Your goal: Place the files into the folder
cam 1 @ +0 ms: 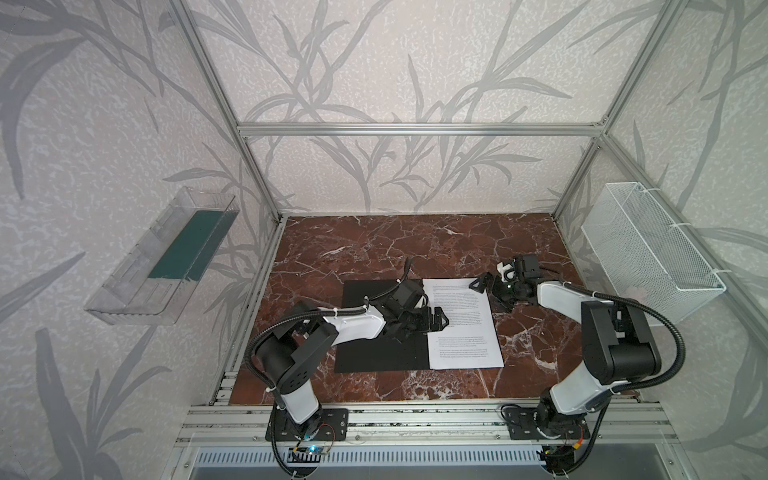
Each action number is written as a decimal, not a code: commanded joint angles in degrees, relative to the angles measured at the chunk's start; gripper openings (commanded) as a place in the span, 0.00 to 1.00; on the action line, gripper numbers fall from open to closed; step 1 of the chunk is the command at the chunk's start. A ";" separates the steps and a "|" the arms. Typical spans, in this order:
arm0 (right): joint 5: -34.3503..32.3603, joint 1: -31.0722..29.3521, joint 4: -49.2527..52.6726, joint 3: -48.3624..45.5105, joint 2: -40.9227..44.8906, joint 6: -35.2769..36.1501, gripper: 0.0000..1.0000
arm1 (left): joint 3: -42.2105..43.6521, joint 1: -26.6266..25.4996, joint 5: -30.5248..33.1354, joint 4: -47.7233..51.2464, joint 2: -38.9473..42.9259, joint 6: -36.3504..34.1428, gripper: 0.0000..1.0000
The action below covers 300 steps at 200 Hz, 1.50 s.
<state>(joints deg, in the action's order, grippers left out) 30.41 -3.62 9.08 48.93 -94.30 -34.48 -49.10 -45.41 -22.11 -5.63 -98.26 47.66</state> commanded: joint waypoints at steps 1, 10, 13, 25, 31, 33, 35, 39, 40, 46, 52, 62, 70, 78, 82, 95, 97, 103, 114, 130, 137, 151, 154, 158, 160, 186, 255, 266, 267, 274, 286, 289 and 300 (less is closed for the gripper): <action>-2.06 1.11 3.22 1.56 1.77 0.47 0.99 | -0.52 0.39 1.72 1.19 1.53 1.60 0.99; -3.94 1.11 4.60 1.54 3.60 0.93 0.99 | 0.10 1.20 1.92 2.47 3.44 0.60 0.99; -4.46 1.07 4.88 1.42 4.28 1.06 0.99 | 0.29 1.50 1.93 2.88 3.95 0.33 0.99; -6.73 1.05 6.07 0.56 7.63 1.31 0.99 | 0.64 2.59 1.33 4.72 6.52 -0.94 0.99; -7.70 1.01 6.58 -0.12 9.66 1.43 0.99 | 0.80 2.92 0.76 5.36 7.65 -1.65 0.99; -7.88 0.99 6.68 -0.45 10.26 1.47 0.99 | 0.77 3.06 0.53 5.54 7.97 -1.92 0.99; -8.04 0.94 6.72 -0.75 10.93 1.51 0.99 | 0.76 3.18 0.30 5.69 8.27 -2.17 0.99; -8.55 0.77 6.86 -1.34 12.46 1.60 0.99 | 0.70 3.48 -0.08 5.97 8.77 -2.72 0.99; -8.59 0.75 6.98 -1.45 12.78 1.65 0.99 | 0.69 3.57 -0.24 6.11 8.87 -2.86 0.99; -9.30 0.41 7.57 -2.39 15.03 2.05 0.99 | 0.63 4.10 -0.81 6.32 9.47 -3.49 0.99; -9.85 -0.03 8.23 -3.23 17.17 2.53 0.99 | 0.73 4.83 -1.52 6.33 9.82 -4.06 0.99; -9.68 -0.67 8.90 -5.02 20.45 3.35 0.99 | 0.80 6.24 -2.77 5.67 9.95 -4.89 0.99; -8.52 -0.95 8.99 -6.56 22.77 3.86 0.99 | 0.58 7.91 -4.95 5.34 9.52 -5.31 0.99; -6.99 -1.00 8.98 -8.29 25.15 4.48 0.99 | 0.16 9.62 -7.90 4.47 8.66 -5.70 0.99; -6.31 -1.04 8.94 -9.18 26.38 4.71 0.99 | -0.11 10.44 -9.38 4.01 8.05 -5.88 0.99; -4.15 -1.13 7.97 -12.24 30.49 5.61 0.99 | -1.69 12.47 -12.77 3.83 6.09 -6.86 0.99; -3.55 -1.13 7.64 -12.73 31.19 5.75 0.99 | -1.94 12.65 -13.13 3.75 5.76 -7.18 0.99; -2.22 -1.13 6.79 -14.20 33.12 6.29 0.99 | -2.87 13.08 -14.13 3.74 4.82 -7.92 0.99; -0.36 -1.21 4.62 -17.04 36.63 6.70 0.99 | -4.76 13.73 -15.62 4.38 2.85 -9.16 0.99; 0.26 -1.22 -2.03 -22.50 40.74 4.25 0.99 | -6.80 14.66 -18.05 3.64 -0.57 -9.76 0.99; 1.03 -1.22 -4.73 -24.09 41.57 2.85 0.99 | -7.66 15.12 -19.03 3.19 -2.28 -9.61 0.99; 5.25 -1.23 -7.45 -24.24 41.36 2.05 0.99 | -9.34 16.14 -21.04 2.15 -5.38 -9.58 0.99; 6.07 -1.22 -7.83 -24.23 41.24 2.04 0.99 | -9.66 16.25 -21.41 1.82 -6.10 -9.40 0.99; 6.64 -1.22 -8.42 -24.27 41.14 1.83 0.99 | -9.97 16.41 -21.89 1.33 -6.86 -9.35 0.99; 6.80 -1.26 -8.72 -24.35 41.13 1.69 0.99 | -10.18 16.45 -22.16 1.08 -7.17 -9.30 0.99; 7.59 -1.35 -11.24 -25.46 40.95 0.60 0.99 | -11.99 16.51 -23.63 -0.35 -10.23 -9.69 0.99; 8.79 -1.30 -12.08 -25.65 40.87 0.03 0.99 | -12.86 17.61 -26.45 -5.66 -14.53 -7.44 0.99; 8.79 -1.30 -12.07 -25.64 40.61 0.03 0.99 | -13.12 17.68 -26.67 -6.29 -15.01 -7.13 0.99; 8.83 -1.30 -12.07 -25.64 40.60 0.03 0.99 | -13.17 17.66 -26.67 -6.31 -15.02 -7.14 0.99; 8.87 -1.30 -12.06 -25.68 40.43 0.03 0.99 | -13.42 17.78 -26.73 -6.32 -15.29 -7.14 0.99; 9.10 -1.30 -12.41 -25.68 40.17 -0.14 0.99 | -13.74 17.76 -27.08 -6.94 -15.75 -6.98 0.99; 9.05 -1.30 -12.40 -25.71 40.09 -0.15 0.99 | -13.74 17.79 -27.30 -7.33 -15.84 -6.76 0.99; 9.06 -1.30 -12.48 -25.75 39.83 -0.19 0.99 | -13.74 17.85 -28.03 -8.71 -16.11 -5.86 0.99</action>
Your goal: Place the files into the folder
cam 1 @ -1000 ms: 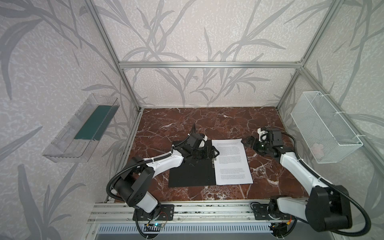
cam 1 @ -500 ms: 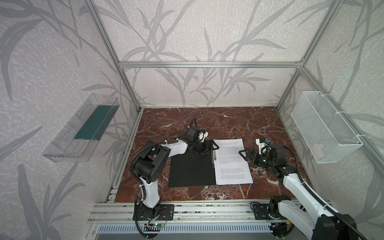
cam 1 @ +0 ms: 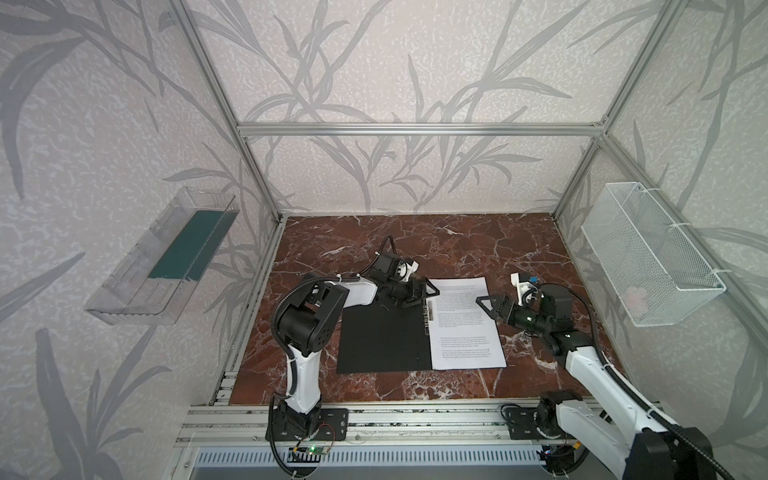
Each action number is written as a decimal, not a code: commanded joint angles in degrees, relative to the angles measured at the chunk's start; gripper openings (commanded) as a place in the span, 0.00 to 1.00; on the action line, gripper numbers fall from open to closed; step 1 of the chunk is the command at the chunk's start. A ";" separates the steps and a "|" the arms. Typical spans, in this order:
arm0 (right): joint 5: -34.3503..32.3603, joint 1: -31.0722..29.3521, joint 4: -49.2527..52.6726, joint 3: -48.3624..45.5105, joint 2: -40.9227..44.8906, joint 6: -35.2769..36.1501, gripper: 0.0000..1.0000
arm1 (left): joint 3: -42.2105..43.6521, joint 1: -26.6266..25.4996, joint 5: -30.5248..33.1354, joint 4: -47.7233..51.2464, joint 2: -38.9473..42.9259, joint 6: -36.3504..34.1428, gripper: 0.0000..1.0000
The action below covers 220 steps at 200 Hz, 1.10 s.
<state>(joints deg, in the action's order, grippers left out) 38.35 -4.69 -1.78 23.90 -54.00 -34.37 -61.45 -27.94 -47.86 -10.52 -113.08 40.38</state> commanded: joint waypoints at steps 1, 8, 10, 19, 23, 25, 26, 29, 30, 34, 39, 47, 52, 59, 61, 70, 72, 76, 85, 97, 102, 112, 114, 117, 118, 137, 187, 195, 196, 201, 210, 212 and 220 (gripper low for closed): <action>1.12 -0.23 -1.63 -0.75 -0.48 -0.32 0.99 | -1.39 0.41 -2.35 -3.94 -1.28 1.48 0.99; 1.26 -0.23 -1.81 -0.79 -0.65 -0.35 0.99 | -1.41 0.37 -2.57 -4.50 -1.29 1.86 0.99; 1.33 -0.19 -1.86 -0.79 -0.71 -0.41 0.99 | -1.35 0.40 -2.65 -4.75 -1.32 1.93 0.99; 1.45 -0.23 -2.17 -0.87 -0.91 -0.59 0.99 | -1.35 0.42 -2.90 -5.36 -1.44 2.26 0.99; 1.54 -0.22 -2.25 -0.87 -0.98 -0.61 0.99 | -1.39 0.36 -3.01 -5.55 -1.44 2.40 0.99; 1.55 -0.23 -2.28 -0.87 -1.01 -0.68 0.99 | -1.46 0.37 -3.07 -5.62 -1.42 2.46 0.99; 1.60 -0.23 -2.27 -0.87 -1.02 -0.64 0.99 | -1.47 0.40 -3.14 -5.64 -1.48 2.48 0.99; 1.56 -0.23 -2.34 -0.87 -1.14 -0.69 0.99 | -1.52 0.38 -3.20 -5.71 -1.50 2.57 0.99; 1.56 -0.23 -2.34 -0.87 -1.17 -0.69 0.99 | -1.59 0.36 -3.25 -5.72 -1.52 2.59 0.99; 1.65 -0.23 -2.43 -0.88 -1.24 -0.70 0.99 | -1.57 0.39 -3.29 -5.80 -1.53 2.67 0.99; 1.65 -0.23 -2.44 -0.87 -1.28 -0.70 0.99 | -1.65 0.42 -3.34 -5.98 -1.52 2.81 0.99; 1.64 -0.23 -2.39 -0.87 -1.44 -0.69 0.99 | -1.57 0.43 -3.46 -6.45 -1.43 3.07 0.99; 1.64 -0.24 -2.38 -0.87 -1.46 -0.62 0.99 | -1.49 0.39 -3.55 -6.80 -1.39 3.24 0.99; 1.64 -0.23 -2.44 -0.87 -1.46 -0.65 0.99 | -1.40 0.36 -3.72 -7.25 -1.30 3.51 0.99; 1.64 -0.26 -2.39 -0.87 -1.46 -0.69 0.99 | -1.39 0.41 -3.80 -7.39 -1.34 3.60 0.99; 1.64 -0.23 -2.53 -0.85 -1.53 -0.68 0.99 | -1.31 0.37 -4.15 -8.14 -1.42 4.06 0.99; 1.64 -0.23 -2.46 -0.87 -1.54 -0.69 0.99 | -1.30 0.40 -4.28 -8.36 -1.48 4.26 0.99; 1.64 -0.23 -2.55 -0.87 -1.55 -0.70 0.99 | -1.30 0.43 -4.40 -8.65 -1.44 4.46 0.99; 1.64 -0.23 -2.54 -0.87 -1.55 -0.70 0.99 | -1.22 0.35 -4.89 -9.56 -1.44 5.06 0.99; 1.64 -0.23 -2.53 -0.87 -1.63 -0.68 0.99 | -0.77 0.42 -5.60 -11.65 -1.32 6.22 0.99; 1.64 -0.23 -2.58 -0.85 -1.64 -0.69 0.99 | -0.54 0.40 -5.79 -12.43 -1.22 6.70 0.99; 1.64 -0.23 -2.60 -0.87 -1.72 -0.68 0.99 | -0.05 0.38 -5.92 -13.11 -0.81 7.24 0.99; 1.69 -0.23 -2.59 -0.87 -1.72 -0.69 0.99 | 0.04 0.35 -5.82 -13.05 -0.76 7.30 0.99; 1.65 -0.19 -2.54 -0.87 -1.72 -0.70 0.99 | 0.18 0.35 -5.80 -13.03 -0.53 7.34 0.99; 1.65 -0.21 -2.58 -0.92 -1.73 -0.70 0.99 | 0.23 0.35 -5.82 -13.03 -0.46 7.34 0.99; 1.57 -0.23 -2.57 -0.86 -1.81 -0.57 0.99 | 1.53 0.31 -5.38 -13.63 1.18 7.58 0.99; 1.03 -0.23 -2.22 -0.78 -2.34 -0.53 0.99 | 5.09 -0.91 -5.74 -17.04 5.01 9.33 0.99; 0.87 -0.23 -2.07 -0.79 -2.26 -0.50 0.99 | 5.71 -1.26 -5.51 -17.25 5.60 9.30 0.99; 0.82 -0.23 -2.08 -0.79 -2.25 -0.51 0.99 | 5.81 -1.33 -5.50 -17.29 5.72 9.33 0.99; 0.74 -0.23 -2.04 -0.69 -2.11 -0.52 0.99 | 6.18 -1.57 -5.39 -17.34 6.07 9.36 0.99; 0.66 -0.23 -1.89 -0.67 -1.92 -0.52 0.99 | 7.00 -1.98 -5.15 -17.55 6.86 9.36 0.99; 0.61 -0.23 -1.90 -0.67 -1.91 -0.52 0.99 | 7.21 -2.12 -5.12 -17.63 7.05 9.34 0.99; 0.40 -0.23 -1.69 -0.71 -1.73 -0.43 0.99 | 8.02 -2.55 -4.84 -18.03 7.85 9.47 0.99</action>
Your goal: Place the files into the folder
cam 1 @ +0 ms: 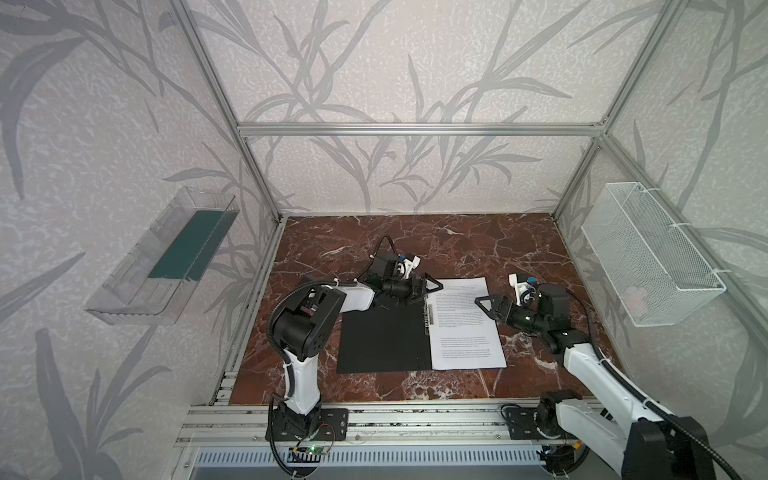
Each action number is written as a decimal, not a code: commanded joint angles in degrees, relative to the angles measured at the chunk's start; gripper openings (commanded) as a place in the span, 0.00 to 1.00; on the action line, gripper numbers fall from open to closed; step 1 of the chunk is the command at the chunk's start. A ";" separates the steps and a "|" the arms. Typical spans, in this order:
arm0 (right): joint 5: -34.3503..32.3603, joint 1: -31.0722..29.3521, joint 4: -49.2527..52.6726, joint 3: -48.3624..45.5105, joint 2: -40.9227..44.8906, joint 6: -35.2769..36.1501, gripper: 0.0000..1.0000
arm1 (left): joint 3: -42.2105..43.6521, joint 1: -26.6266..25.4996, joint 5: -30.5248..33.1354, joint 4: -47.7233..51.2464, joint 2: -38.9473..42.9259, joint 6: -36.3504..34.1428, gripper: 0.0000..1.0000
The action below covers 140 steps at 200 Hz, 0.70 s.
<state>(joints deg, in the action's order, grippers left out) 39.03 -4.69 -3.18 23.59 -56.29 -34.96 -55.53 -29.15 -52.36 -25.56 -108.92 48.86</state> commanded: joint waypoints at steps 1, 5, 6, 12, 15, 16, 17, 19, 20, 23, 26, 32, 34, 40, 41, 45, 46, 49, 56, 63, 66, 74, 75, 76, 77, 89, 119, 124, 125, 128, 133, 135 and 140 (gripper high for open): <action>-0.32 -0.23 -0.22 -0.40 0.61 0.16 0.99 | 2.23 -1.39 -0.31 -3.04 3.75 1.03 0.99; -0.53 -0.23 -0.10 -0.35 0.72 0.24 0.99 | 2.70 -1.68 -0.12 -3.25 4.09 1.10 0.99; -0.57 -0.23 0.00 -0.37 0.73 0.24 0.99 | 2.83 -1.73 -0.07 -3.30 4.17 1.12 0.99; -0.81 -0.23 0.18 -0.30 0.90 0.24 0.99 | 3.64 -2.04 0.28 -3.83 4.74 1.32 0.99; -0.92 -0.21 0.23 -0.30 0.98 0.24 0.99 | 4.07 -2.34 0.40 -4.17 5.02 1.50 0.99; -0.94 -0.22 0.26 -0.30 1.00 0.24 0.99 | 4.27 -2.37 0.45 -4.25 5.12 1.59 0.99; -1.00 -0.23 0.27 -0.30 1.00 0.24 0.99 | 4.37 -2.48 0.48 -4.33 5.17 1.63 0.99; -1.09 -0.23 0.32 -0.30 1.07 0.24 0.99 | 4.64 -2.64 0.50 -4.61 5.27 1.64 0.99; -1.12 -0.23 0.39 -0.30 1.09 0.24 0.99 | 4.73 -2.74 0.54 -4.68 5.33 1.70 0.99; -1.22 -0.23 0.47 -0.35 1.22 0.24 0.99 | 5.06 -2.99 0.67 -4.94 5.48 1.79 0.99; -1.37 -0.21 0.50 -0.39 1.27 0.24 0.99 | 5.43 -3.19 0.68 -5.12 5.67 1.92 0.99; -1.64 -0.23 0.68 -0.33 1.40 0.24 0.99 | 6.02 -3.71 0.83 -5.36 6.07 2.02 0.99; -1.80 -0.23 0.75 -0.31 1.44 0.24 0.99 | 6.19 -3.83 0.91 -5.44 6.15 1.96 0.99; -2.06 -0.23 0.96 -0.31 1.60 0.24 0.99 | 6.85 -4.19 1.33 -5.74 6.47 2.02 0.99; -2.13 -0.23 0.97 -0.30 1.61 0.24 0.99 | 7.02 -4.27 1.35 -5.78 6.54 2.07 0.99; -2.26 -0.28 1.06 -0.37 1.70 0.20 0.99 | 7.39 -4.51 1.56 -6.02 6.68 2.11 0.99; -2.27 -0.26 1.07 -0.38 1.71 0.18 0.99 | 7.51 -4.60 1.60 -6.05 6.78 2.07 0.99; -2.36 -0.24 1.07 -0.39 1.78 0.11 0.99 | 7.74 -4.77 1.71 -6.08 6.82 2.09 0.99; -2.54 -0.23 1.14 -0.39 1.88 -0.07 0.99 | 8.25 -5.15 1.94 -6.39 7.01 2.03 0.99; -2.55 -0.23 0.99 -0.47 1.97 -0.24 0.99 | 8.71 -5.51 2.11 -6.58 7.13 1.92 0.99; -2.63 -0.23 0.91 -0.48 1.98 -0.34 0.99 | 8.83 -5.57 2.09 -6.72 7.14 1.94 0.99; -2.71 -0.23 0.94 -0.55 1.98 -0.41 0.99 | 8.94 -5.71 1.97 -7.16 7.06 2.22 0.99; -2.72 -0.23 0.92 -0.56 1.98 -0.43 0.99 | 8.94 -5.73 1.94 -7.28 7.06 2.25 0.99; -2.72 -0.23 0.91 -0.52 1.98 -0.45 0.99 | 8.99 -5.74 1.92 -7.29 7.06 2.27 0.99; -2.73 -0.23 0.90 -0.54 1.93 -0.50 0.99 | 8.97 -5.74 1.92 -7.39 7.06 2.37 0.99; -2.86 -0.23 0.90 -0.48 1.98 -0.59 0.99 | 8.68 -5.68 1.60 -7.69 7.29 2.65 0.99; -3.84 -0.23 2.40 -0.06 2.15 -0.17 0.99 | 6.08 -5.62 1.61 -3.78 9.52 1.44 0.99; -3.95 -0.23 2.52 -0.02 2.23 -0.39 0.99 | 5.57 -5.52 1.77 -3.01 10.22 1.19 0.99; -3.95 -0.23 2.46 -0.07 2.24 -0.51 0.99 | 5.45 -5.50 1.79 -2.83 10.35 1.13 0.99; -3.73 -0.23 2.23 -0.16 2.24 -0.84 0.99 | 5.17 -5.48 1.96 -2.21 10.85 0.99 0.99; -3.28 -0.15 1.60 -0.42 2.25 -1.07 0.99 | 4.75 -5.41 2.49 -1.26 11.76 0.76 0.99; -3.08 -0.08 1.40 -0.49 2.20 -2.02 0.99 | 4.67 -5.35 2.78 -0.74 12.28 0.61 0.99; -2.76 -0.06 0.85 -0.64 2.03 -3.32 0.99 | 4.40 -5.35 3.86 0.53 13.59 -0.03 0.99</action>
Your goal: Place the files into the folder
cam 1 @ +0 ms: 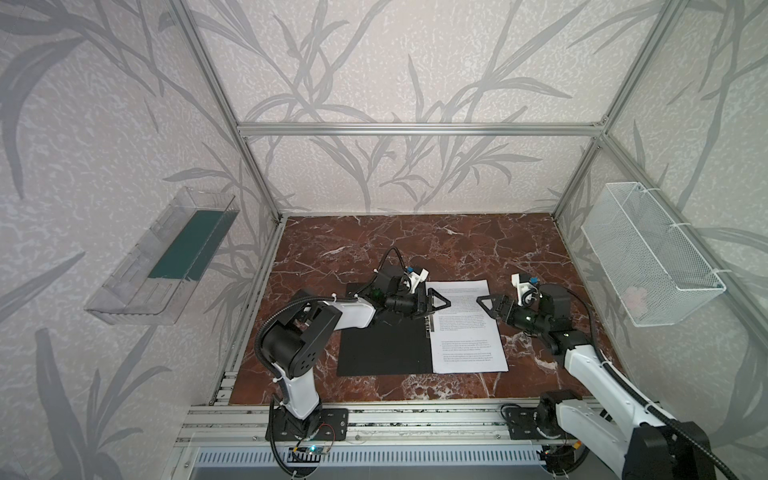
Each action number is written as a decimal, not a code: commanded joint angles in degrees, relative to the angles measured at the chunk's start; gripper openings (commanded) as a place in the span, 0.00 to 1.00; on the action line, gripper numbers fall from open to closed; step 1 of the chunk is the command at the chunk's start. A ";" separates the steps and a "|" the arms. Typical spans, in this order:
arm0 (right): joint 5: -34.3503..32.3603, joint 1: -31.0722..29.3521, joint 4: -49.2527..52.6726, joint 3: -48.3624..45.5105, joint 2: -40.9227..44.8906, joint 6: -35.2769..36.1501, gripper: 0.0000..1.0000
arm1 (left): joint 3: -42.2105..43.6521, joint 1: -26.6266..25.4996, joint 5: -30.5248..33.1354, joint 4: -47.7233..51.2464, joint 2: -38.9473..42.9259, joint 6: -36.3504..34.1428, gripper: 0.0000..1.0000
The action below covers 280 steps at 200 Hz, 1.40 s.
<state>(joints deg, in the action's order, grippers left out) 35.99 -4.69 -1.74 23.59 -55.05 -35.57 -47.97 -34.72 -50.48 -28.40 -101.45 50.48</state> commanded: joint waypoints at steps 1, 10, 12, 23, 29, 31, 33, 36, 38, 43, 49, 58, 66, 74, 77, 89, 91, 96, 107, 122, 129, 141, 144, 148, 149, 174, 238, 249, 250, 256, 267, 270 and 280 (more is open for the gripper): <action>0.29 -0.06 -0.61 -0.60 0.71 -2.82 0.99 | -3.22 0.25 2.24 3.63 6.41 -1.85 0.99; -0.40 -0.06 0.26 -0.23 0.11 -2.89 0.99 | -3.54 0.14 5.09 7.32 9.61 -3.85 0.99; -0.59 -0.01 0.69 -0.04 -0.11 -2.72 0.99 | -3.63 0.10 5.95 8.26 10.37 -4.48 0.99; -0.38 0.11 2.78 1.56 -1.29 -2.02 0.99 | -3.62 0.11 10.07 13.41 14.79 -7.22 0.99; 0.33 0.20 4.04 2.45 -1.57 -2.04 0.99 | -3.12 0.13 12.33 15.45 17.23 -8.31 0.99; 0.45 0.20 4.40 2.71 -1.62 -1.93 0.99 | -2.88 0.17 13.17 16.00 18.21 -8.60 0.99; 0.54 0.21 4.75 2.98 -1.57 -1.99 0.99 | -2.67 0.13 13.79 16.51 18.98 -9.01 0.99; 0.51 0.21 5.38 3.29 -1.51 -2.09 0.99 | -2.21 0.14 14.88 17.41 20.44 -9.45 0.99; 0.45 0.21 5.83 3.45 -1.39 -2.19 0.99 | -1.91 0.15 15.52 17.83 21.43 -9.70 0.99; 0.09 0.21 6.66 3.83 -1.10 -2.54 0.99 | -1.12 0.24 17.45 19.44 23.70 -10.58 0.99; -0.75 0.10 8.26 4.29 -0.44 -2.67 0.98 | 0.01 0.24 20.25 21.38 26.47 -11.35 0.99; -2.73 -0.20 11.61 5.27 0.69 -3.25 0.95 | 2.18 0.18 25.48 24.18 30.88 -12.13 0.99; -4.33 -0.76 14.18 6.02 1.59 -4.23 0.93 | 4.90 0.28 29.23 25.09 34.51 -11.99 0.99; -5.64 -1.78 16.25 6.81 2.49 -5.87 0.91 | 7.48 0.57 32.22 26.07 38.14 -11.87 0.99; -6.46 -2.24 16.93 7.02 2.80 -6.71 0.90 | 8.41 0.60 33.17 26.51 39.53 -11.89 0.99; -9.82 -4.98 18.11 7.58 4.20 -10.35 0.89 | 11.62 0.88 36.83 28.91 44.11 -11.69 0.99; -10.33 -5.66 18.07 7.67 4.39 -10.85 0.89 | 12.01 0.93 37.46 29.45 44.86 -11.62 0.99; -11.79 -7.17 18.07 7.94 4.79 -12.60 0.87 | 13.04 1.09 38.86 30.87 46.41 -11.50 0.99; -15.37 -11.09 18.08 8.80 5.12 -15.91 0.86 | 15.22 1.32 41.35 33.32 49.36 -11.18 0.99; -21.10 -17.51 17.84 10.48 4.10 -20.21 0.85 | 18.18 1.91 43.27 35.15 52.01 -10.16 0.99; -23.45 -20.34 17.40 11.16 2.98 -22.29 0.84 | 19.54 2.18 43.79 35.66 52.84 -9.31 0.99; -26.30 -24.52 15.77 12.26 0.26 -25.61 0.81 | 21.65 2.45 43.89 35.77 53.82 -8.03 0.99; -26.88 -25.49 15.50 12.73 -0.52 -26.37 0.80 | 22.13 2.45 43.93 35.73 53.97 -7.76 0.99; -27.77 -26.75 15.30 13.22 -1.69 -27.32 0.79 | 22.69 2.57 43.77 35.78 54.14 -7.41 0.99; -27.92 -27.07 15.29 13.40 -1.93 -27.60 0.79 | 22.80 2.56 43.74 35.78 54.19 -7.37 0.99; -31.34 -33.97 15.33 18.50 -10.04 -31.61 0.76 | 25.41 2.80 42.83 36.42 53.61 -5.92 0.99; -32.53 -40.41 12.79 24.50 -22.71 -37.66 0.54 | 30.85 2.90 41.96 32.86 50.23 -3.53 0.99; -32.45 -40.91 12.55 24.98 -23.88 -38.62 0.50 | 32.11 2.95 42.42 32.17 49.56 -2.91 0.99; -32.42 -40.96 12.55 24.99 -24.01 -38.75 0.49 | 32.21 2.93 42.41 32.13 49.49 -2.83 0.99; -32.39 -41.10 12.38 25.24 -24.61 -39.11 0.46 | 32.69 2.94 42.61 31.93 49.03 -2.53 0.99; -32.72 -41.27 12.15 25.57 -25.47 -39.63 0.44 | 33.18 2.92 42.79 31.84 48.31 -2.13 0.99; -32.88 -41.28 12.16 25.66 -25.73 -39.77 0.43 | 33.33 2.91 42.85 31.79 48.13 -2.00 0.99; -33.16 -41.28 12.11 25.97 -26.39 -40.24 0.42 | 33.67 2.99 42.91 31.50 47.56 -1.75 0.99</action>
<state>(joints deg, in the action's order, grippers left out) 4.75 -45.52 11.33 47.35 -80.03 -73.14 -15.35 -32.12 -9.30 4.71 -52.75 46.78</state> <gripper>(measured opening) 0.434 0.992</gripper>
